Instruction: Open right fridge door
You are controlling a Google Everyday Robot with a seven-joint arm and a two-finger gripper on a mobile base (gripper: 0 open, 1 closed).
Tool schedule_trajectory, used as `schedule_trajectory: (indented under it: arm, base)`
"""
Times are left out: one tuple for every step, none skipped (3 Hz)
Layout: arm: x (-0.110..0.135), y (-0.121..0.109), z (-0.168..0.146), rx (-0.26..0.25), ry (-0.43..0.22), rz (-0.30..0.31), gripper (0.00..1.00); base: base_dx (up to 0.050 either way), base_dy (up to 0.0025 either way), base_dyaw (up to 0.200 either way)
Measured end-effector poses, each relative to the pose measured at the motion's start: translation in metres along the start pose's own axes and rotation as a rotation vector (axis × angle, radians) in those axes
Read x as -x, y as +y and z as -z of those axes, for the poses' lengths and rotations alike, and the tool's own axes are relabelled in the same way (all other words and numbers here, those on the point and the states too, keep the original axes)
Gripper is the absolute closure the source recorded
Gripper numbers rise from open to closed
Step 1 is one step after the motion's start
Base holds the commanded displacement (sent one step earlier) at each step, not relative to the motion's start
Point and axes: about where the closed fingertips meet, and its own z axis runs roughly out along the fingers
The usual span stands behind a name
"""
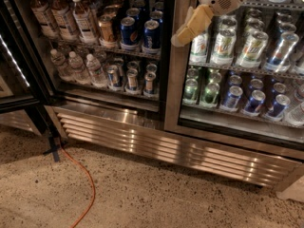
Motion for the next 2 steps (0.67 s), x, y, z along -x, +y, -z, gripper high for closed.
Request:
schedule_trajectory:
  arm:
    - [-0.0017,-0.0011,0.0017,0.0,0.0,0.0,0.19]
    - [-0.0036,-0.0057,0.0053,0.0,0.0,0.0,0.42]
  base:
    - [0.0,0.0,0.0]
    - [0.0,0.0,0.0]
